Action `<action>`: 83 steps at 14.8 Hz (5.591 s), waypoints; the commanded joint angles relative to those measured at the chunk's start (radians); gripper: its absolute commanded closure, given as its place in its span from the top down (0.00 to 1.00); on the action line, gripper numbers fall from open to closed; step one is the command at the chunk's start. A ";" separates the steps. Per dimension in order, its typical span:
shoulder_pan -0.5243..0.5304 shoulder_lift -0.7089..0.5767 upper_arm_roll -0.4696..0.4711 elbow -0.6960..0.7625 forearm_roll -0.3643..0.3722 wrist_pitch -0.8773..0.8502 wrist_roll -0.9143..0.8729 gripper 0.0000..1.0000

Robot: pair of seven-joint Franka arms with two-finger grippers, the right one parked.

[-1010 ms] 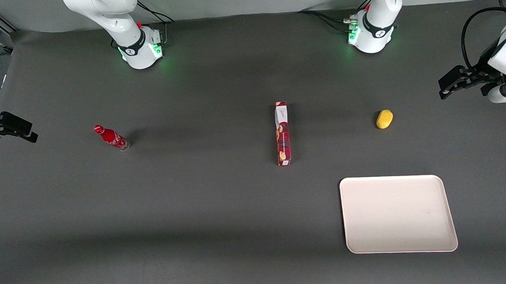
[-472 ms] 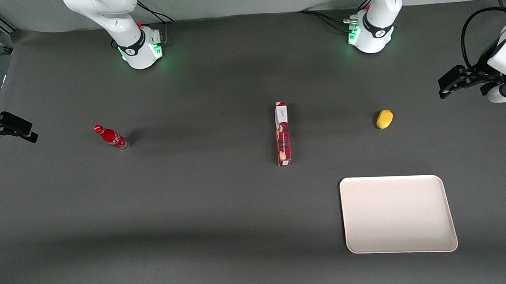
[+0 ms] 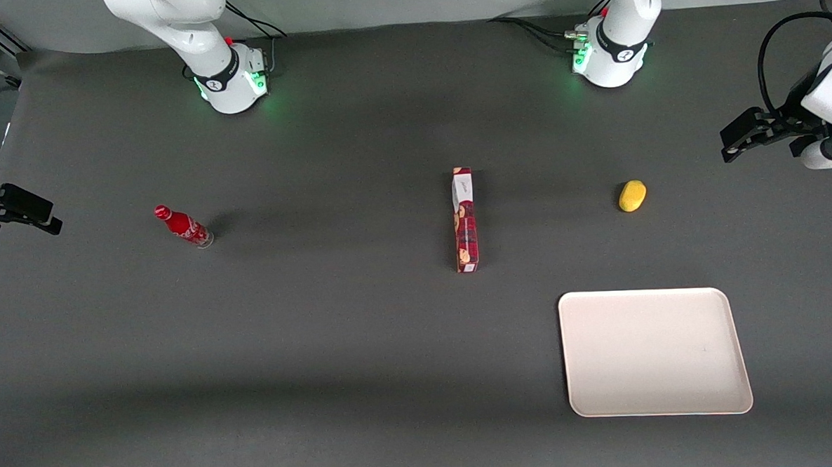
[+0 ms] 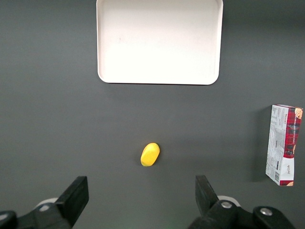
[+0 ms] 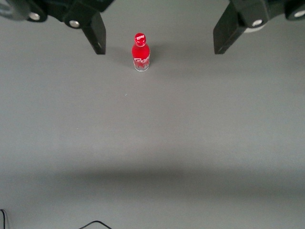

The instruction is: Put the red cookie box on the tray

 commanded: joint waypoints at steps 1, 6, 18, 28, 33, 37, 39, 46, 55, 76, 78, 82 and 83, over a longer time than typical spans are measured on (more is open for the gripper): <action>-0.008 0.009 0.006 0.022 0.000 -0.022 0.014 1.00; -0.011 0.009 0.003 0.022 -0.001 -0.036 0.009 1.00; -0.017 0.076 -0.313 0.012 -0.082 -0.036 -0.411 1.00; -0.034 0.167 -0.533 -0.255 -0.059 0.413 -0.634 1.00; -0.072 0.340 -0.573 -0.283 0.169 0.577 -0.828 1.00; -0.095 0.435 -0.576 -0.286 0.247 0.636 -0.907 1.00; -0.107 0.486 -0.576 -0.286 0.299 0.683 -0.968 1.00; -0.140 0.601 -0.576 -0.292 0.476 0.749 -1.121 1.00; -0.163 0.652 -0.577 -0.364 0.522 0.849 -1.168 1.00; -0.112 0.440 -0.588 -0.013 0.301 0.313 -0.903 0.00; -0.109 0.405 -0.580 0.097 0.231 0.188 -0.797 0.00; -0.074 0.380 -0.574 0.289 0.119 -0.037 -0.692 0.00; -0.069 0.379 -0.568 0.292 0.118 -0.051 -0.686 0.00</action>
